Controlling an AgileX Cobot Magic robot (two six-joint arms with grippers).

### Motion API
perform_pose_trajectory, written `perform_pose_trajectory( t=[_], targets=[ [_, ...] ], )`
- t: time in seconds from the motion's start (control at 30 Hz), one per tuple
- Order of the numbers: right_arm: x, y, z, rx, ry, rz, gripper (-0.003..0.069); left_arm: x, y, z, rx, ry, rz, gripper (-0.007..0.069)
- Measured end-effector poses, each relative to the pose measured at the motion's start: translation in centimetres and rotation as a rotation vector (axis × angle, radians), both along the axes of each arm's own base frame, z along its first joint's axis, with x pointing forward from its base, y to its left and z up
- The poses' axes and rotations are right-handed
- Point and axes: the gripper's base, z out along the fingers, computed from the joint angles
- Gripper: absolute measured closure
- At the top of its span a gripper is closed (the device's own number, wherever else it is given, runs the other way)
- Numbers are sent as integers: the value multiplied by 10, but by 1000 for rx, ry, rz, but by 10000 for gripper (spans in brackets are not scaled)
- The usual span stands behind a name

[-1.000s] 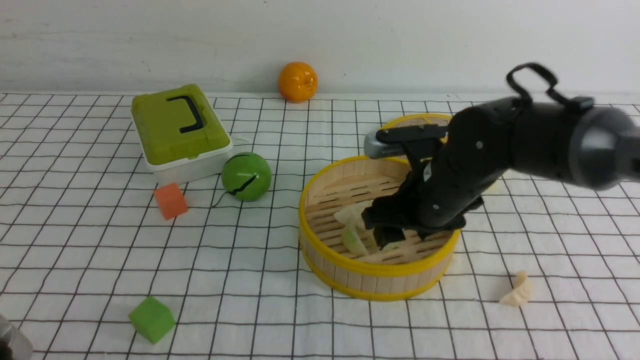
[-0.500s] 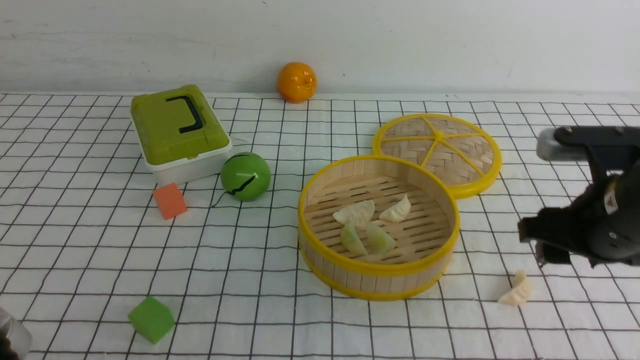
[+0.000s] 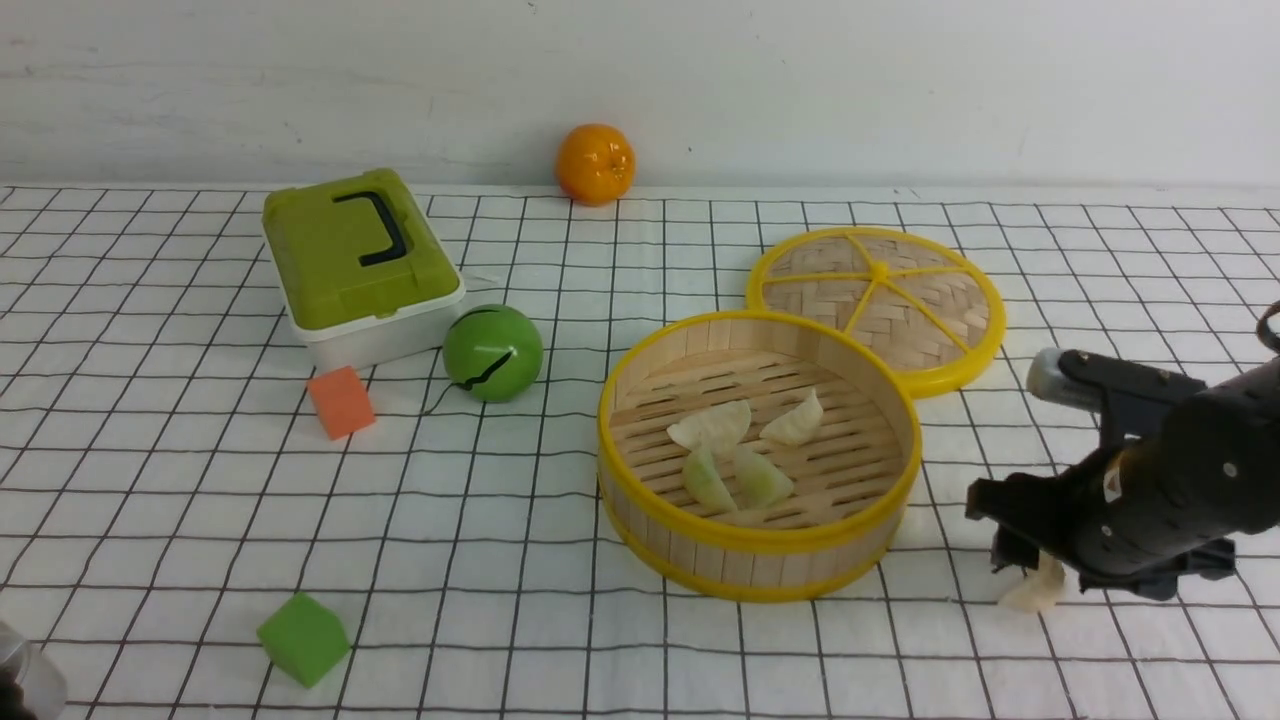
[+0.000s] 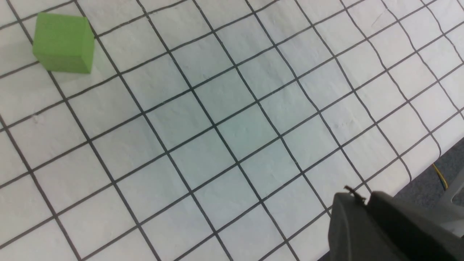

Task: Put the dumplings into the steamer on the table with the white tablecloth.
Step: 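Reach for and grasp a dumpling lying on the table beside the steamer, then place the dumpling in the bamboo steamer basket with the right gripper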

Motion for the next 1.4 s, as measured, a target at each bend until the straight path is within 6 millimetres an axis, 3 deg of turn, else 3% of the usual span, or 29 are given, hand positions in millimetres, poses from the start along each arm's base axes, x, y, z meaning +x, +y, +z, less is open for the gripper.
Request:
perform_pose_trajectory(
  t=[0.07,0.1,0.2,0.3,0.37,0.43,0.5,0.63,0.73,0.83,0.97,1.13,1.23,1.33,1.4],
  targets=[
    [-1,-1,2,-14,14,13,468,0,0,0,-1,1,0,563],
    [-2,0,5,-25,30,29,484,0,0,0,-1,1,0,563],
    [-3,11,35,-72,24,144,471,0,0,0,-1,1,0,563],
    [7,39,89,-93,-82,296,471,0,0,0,-2,1,0,559],
    [15,61,114,-84,-147,372,471,0,0,0,-2,0,0,554],
    [21,75,122,-75,-173,407,471,0,0,0,-2,0,0,552],
    [33,85,114,-75,-164,421,471,0,0,0,-2,0,0,552],
    [54,94,77,-82,-125,428,471,0,0,0,-2,2,0,548],
    [63,101,52,-82,-116,437,471,-1,0,0,-1,9,-2,544],
    [68,105,39,-81,-114,443,441,-1,0,-1,1,13,-3,540],
    [68,105,31,-88,-83,444,344,-1,0,-1,1,14,-3,536],
    [62,102,41,-97,-57,445,269,-1,0,-1,3,14,-3,531],
    [53,98,61,-112,-44,465,266,-1,0,-1,3,14,-3,531],
    [24,85,123,-121,-159,524,328,-1,0,-1,3,14,-3,530],
    [-5,73,157,-126,-248,551,405,-1,0,-1,3,14,-3,526]
  ],
)
